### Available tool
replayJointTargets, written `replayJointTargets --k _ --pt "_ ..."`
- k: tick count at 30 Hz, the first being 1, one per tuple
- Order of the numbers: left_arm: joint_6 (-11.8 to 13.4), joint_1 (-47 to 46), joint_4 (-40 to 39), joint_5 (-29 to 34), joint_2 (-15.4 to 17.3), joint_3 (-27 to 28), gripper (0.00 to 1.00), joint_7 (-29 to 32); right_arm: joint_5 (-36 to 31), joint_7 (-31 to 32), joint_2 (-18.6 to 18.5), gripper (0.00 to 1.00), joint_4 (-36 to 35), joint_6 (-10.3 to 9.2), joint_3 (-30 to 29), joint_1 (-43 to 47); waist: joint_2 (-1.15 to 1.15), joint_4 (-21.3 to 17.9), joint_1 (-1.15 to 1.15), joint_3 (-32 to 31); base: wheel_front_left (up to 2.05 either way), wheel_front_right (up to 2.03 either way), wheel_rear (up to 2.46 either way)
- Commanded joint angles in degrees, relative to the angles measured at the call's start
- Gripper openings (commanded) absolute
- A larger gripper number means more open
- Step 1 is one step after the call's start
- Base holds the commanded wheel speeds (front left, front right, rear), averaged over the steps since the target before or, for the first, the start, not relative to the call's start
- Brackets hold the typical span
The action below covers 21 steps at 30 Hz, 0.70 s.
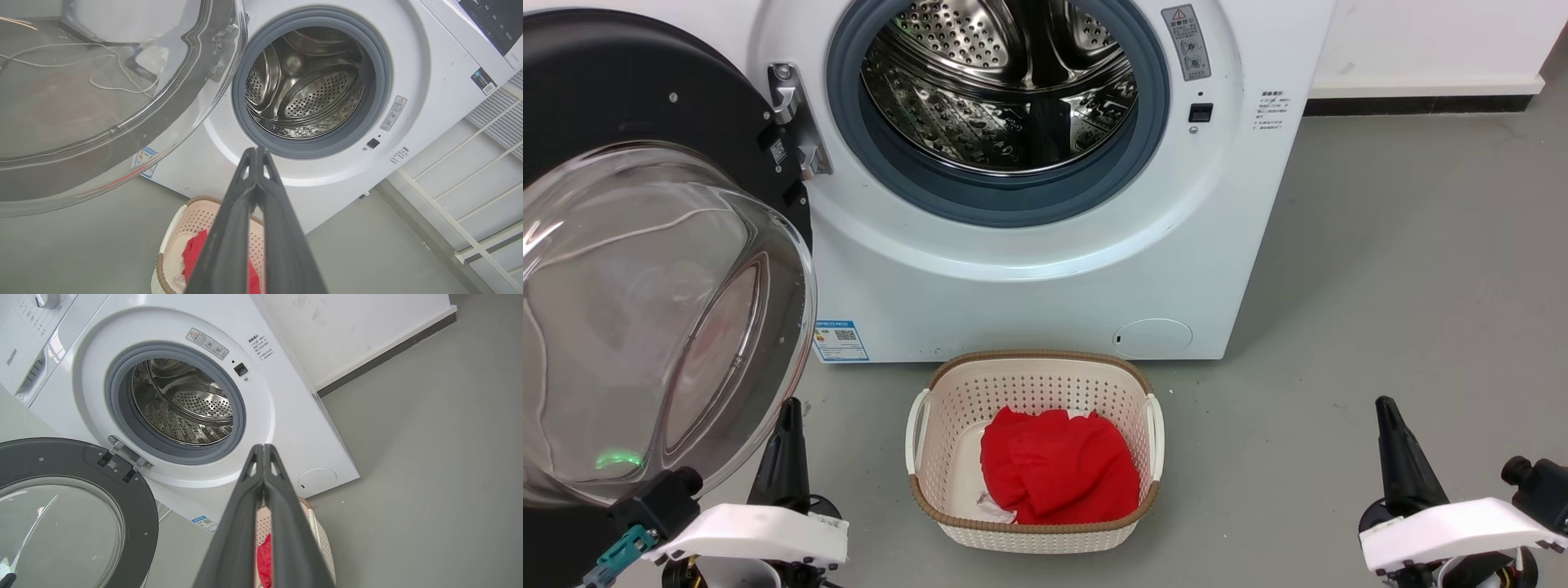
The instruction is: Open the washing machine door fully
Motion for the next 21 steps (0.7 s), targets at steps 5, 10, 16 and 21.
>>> replayJointTargets --k 5,10,16,21 --pt "-0.09 -1.75 -0.29 -5.79 0.14 0.23 0.00 1.35 5.90 1.12 -0.41 0.00 -0.15 -0.01 -0.41 -2.27 0.00 0.00 0.00 -0.02 0.00 0.00 0.00" --pt "-0.10 -1.99 0.01 -9.84 0.10 0.31 0.00 2.40 10.02 2.04 -0.44 0.00 0.17 -0.01 -0.63 -2.61 0.00 -0.01 0.00 -0.04 0.00 0.00 0.00" --pt "-0.11 -2.21 0.30 -13.66 0.07 0.39 0.00 3.38 13.92 2.92 -0.47 0.00 0.46 -0.01 -0.85 -2.96 0.00 -0.01 0.00 -0.05 0.00 0.00 0.00" --pt "-0.12 -2.43 0.58 -17.29 0.04 0.48 0.00 4.29 17.59 3.74 -0.48 0.00 0.77 -0.01 -1.07 -3.17 0.00 -0.02 0.00 -0.07 0.00 0.00 0.00"
